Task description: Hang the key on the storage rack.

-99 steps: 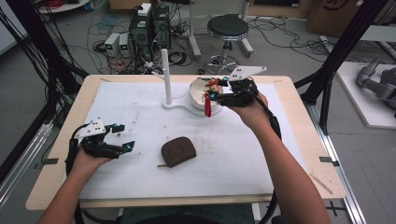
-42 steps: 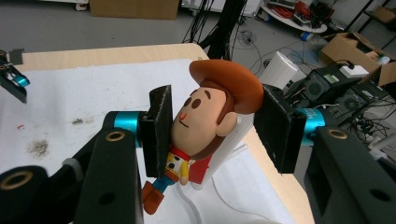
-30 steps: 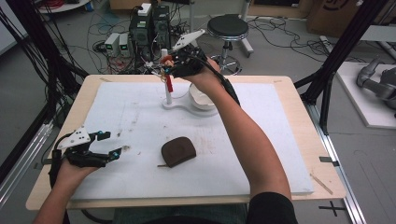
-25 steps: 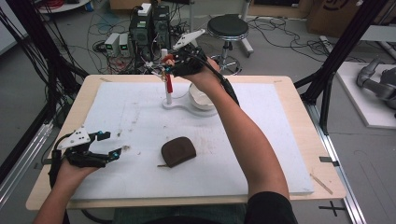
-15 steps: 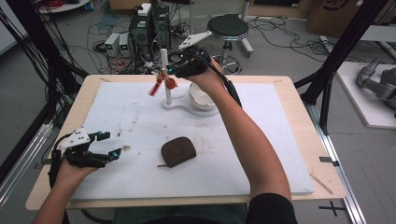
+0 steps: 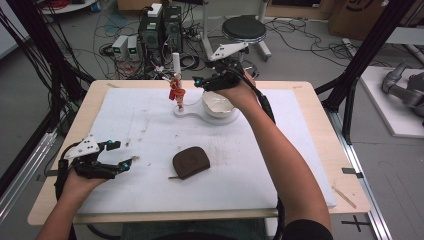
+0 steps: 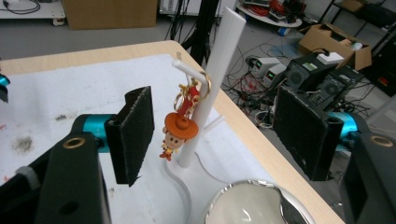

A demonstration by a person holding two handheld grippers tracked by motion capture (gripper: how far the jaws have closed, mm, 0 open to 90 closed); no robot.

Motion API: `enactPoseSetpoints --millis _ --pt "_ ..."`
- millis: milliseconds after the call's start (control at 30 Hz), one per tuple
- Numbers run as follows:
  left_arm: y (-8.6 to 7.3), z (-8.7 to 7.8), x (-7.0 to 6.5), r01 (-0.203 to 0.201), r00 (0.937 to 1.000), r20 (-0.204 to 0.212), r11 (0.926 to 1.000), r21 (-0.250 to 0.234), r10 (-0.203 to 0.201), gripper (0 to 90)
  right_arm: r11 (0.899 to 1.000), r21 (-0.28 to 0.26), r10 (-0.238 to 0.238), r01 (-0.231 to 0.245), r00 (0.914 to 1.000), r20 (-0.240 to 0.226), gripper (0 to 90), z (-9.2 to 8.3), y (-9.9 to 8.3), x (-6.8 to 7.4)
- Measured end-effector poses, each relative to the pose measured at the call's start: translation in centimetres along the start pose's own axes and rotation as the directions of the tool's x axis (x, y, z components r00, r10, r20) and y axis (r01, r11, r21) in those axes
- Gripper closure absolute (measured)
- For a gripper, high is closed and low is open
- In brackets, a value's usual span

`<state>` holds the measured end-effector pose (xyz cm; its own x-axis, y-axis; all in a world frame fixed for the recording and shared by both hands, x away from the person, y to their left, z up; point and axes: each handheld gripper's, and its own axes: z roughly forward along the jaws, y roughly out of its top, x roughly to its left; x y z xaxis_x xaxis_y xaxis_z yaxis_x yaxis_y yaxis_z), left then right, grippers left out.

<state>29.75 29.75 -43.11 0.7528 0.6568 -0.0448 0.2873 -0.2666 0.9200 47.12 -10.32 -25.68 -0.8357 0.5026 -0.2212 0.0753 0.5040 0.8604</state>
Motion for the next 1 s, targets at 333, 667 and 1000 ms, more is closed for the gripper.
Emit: enactPoseSetpoints --millis 333,667,1000 --pt "0.6 1.4 0.2 -0.008 0.9995 0.03 0.9999 -0.007 0.009 17.3 0.999 -0.01 0.038 -0.038 0.9992 -0.012 25.6 -3.3 -3.2 -0.1" --pt "1.4 3.2 0.5 -0.015 0.9977 0.067 0.9999 0.002 0.014 17.3 0.996 -0.025 0.085 -0.085 0.9964 0.004 24.1 -6.3 -7.1 0.1" --pt "2.1 4.4 0.5 -0.018 0.996 0.088 0.9998 -0.002 0.019 17.3 0.989 -0.027 0.149 -0.149 0.9887 0.014 21.7 -8.5 -10.9 0.3"
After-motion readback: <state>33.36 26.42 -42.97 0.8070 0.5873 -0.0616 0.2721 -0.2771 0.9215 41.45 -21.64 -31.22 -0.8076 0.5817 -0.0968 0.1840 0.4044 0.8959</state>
